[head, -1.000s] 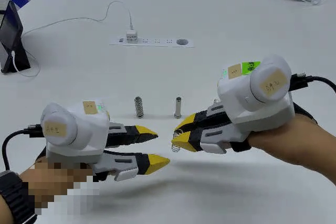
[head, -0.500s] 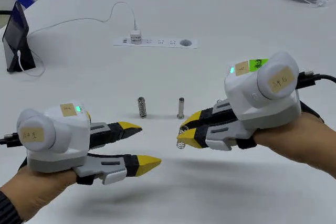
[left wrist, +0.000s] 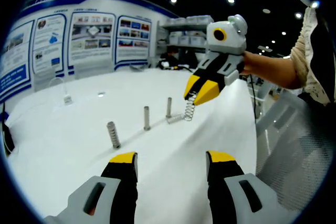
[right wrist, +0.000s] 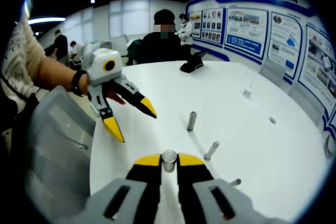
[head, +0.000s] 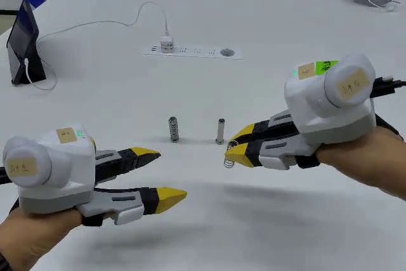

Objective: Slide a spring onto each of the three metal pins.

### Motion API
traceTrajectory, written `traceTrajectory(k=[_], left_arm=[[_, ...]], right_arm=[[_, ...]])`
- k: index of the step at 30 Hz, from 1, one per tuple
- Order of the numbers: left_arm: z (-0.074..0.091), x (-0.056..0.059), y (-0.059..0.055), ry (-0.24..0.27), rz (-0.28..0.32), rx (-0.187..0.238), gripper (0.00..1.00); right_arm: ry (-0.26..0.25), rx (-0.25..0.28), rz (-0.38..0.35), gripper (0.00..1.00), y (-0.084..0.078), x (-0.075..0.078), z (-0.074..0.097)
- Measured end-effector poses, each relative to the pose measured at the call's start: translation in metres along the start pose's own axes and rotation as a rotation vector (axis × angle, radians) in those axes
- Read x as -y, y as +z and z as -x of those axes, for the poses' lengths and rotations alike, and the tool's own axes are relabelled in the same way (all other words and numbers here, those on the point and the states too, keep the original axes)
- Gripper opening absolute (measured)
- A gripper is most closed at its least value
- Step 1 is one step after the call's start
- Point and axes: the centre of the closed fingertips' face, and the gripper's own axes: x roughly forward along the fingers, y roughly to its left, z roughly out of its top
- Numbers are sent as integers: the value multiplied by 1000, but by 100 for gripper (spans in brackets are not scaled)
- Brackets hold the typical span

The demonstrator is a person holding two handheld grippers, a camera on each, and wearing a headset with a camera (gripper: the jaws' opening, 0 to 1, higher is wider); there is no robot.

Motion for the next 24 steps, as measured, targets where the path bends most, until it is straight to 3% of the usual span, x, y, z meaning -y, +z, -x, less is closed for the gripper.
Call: traceTrajectory(k=[10,24], left_arm=[[1,1,-1,-1,4,3,53],[0,3,-3,-6,11,4,53]], right_arm=[[-46,17,0,12,14,25,4],[-87,28,-17,12,27,51,-4]])
